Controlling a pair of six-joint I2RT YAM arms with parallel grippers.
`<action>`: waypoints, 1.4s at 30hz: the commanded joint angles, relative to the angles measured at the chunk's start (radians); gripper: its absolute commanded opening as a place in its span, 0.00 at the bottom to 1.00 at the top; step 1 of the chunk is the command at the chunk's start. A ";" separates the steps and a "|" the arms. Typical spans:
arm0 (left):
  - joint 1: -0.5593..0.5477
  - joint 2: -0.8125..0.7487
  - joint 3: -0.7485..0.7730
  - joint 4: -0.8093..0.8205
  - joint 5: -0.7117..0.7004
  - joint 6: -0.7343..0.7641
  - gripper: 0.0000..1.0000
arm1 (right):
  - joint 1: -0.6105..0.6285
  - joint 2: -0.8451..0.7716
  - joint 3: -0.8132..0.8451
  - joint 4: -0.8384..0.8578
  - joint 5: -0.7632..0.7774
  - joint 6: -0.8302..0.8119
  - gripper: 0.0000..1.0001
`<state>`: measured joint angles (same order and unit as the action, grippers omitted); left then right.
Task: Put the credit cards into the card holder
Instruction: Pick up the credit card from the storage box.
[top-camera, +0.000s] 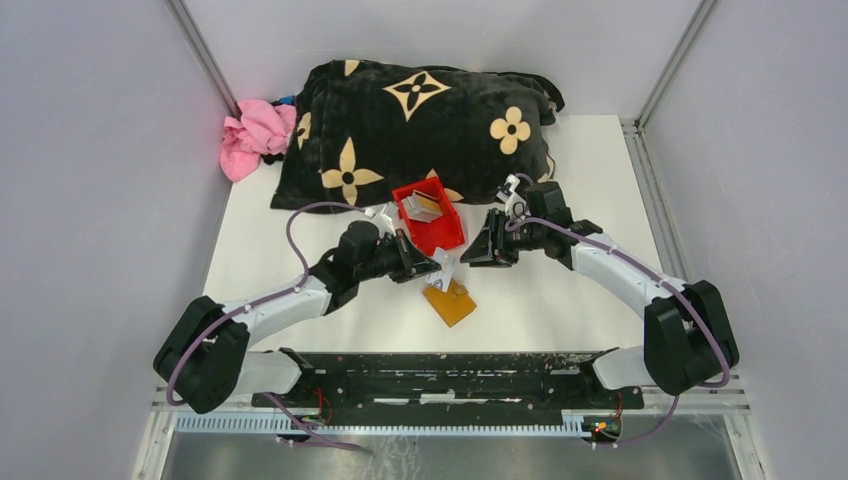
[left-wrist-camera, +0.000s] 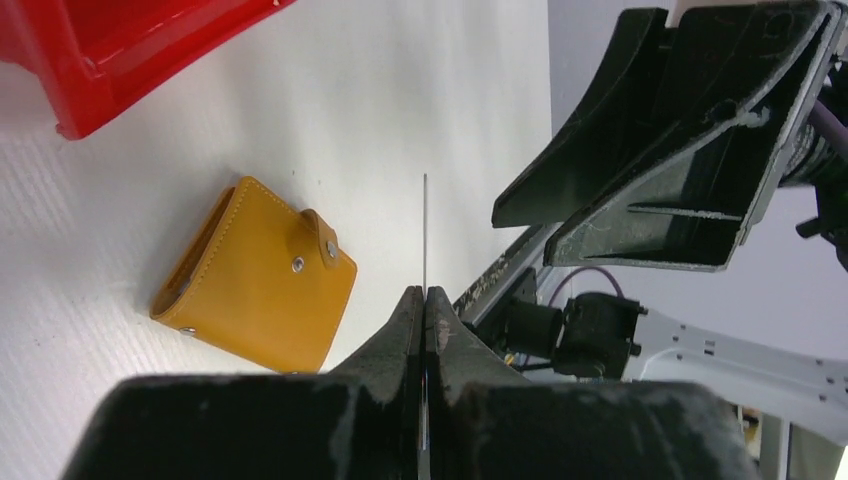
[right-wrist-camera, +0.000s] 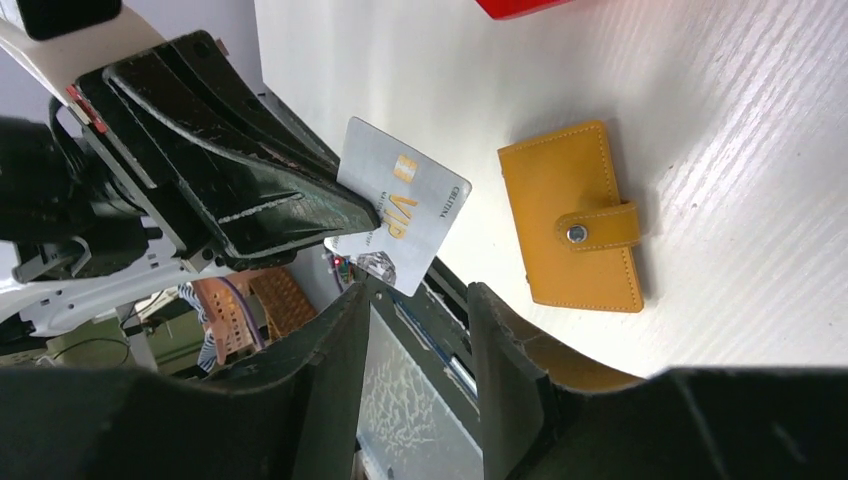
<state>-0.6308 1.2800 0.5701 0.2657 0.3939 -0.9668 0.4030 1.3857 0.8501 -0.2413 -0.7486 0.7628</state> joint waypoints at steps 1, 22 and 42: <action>-0.047 -0.057 -0.062 0.163 -0.223 -0.177 0.03 | 0.026 -0.026 0.000 0.090 0.071 0.022 0.48; -0.103 -0.060 -0.250 0.510 -0.394 -0.484 0.03 | 0.086 0.103 -0.125 0.495 0.084 0.263 0.48; -0.143 0.075 -0.220 0.598 -0.428 -0.540 0.03 | 0.094 0.183 -0.199 0.825 -0.025 0.486 0.16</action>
<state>-0.7677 1.3399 0.3214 0.7868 -0.0147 -1.4548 0.4892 1.5665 0.6621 0.4271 -0.7151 1.1820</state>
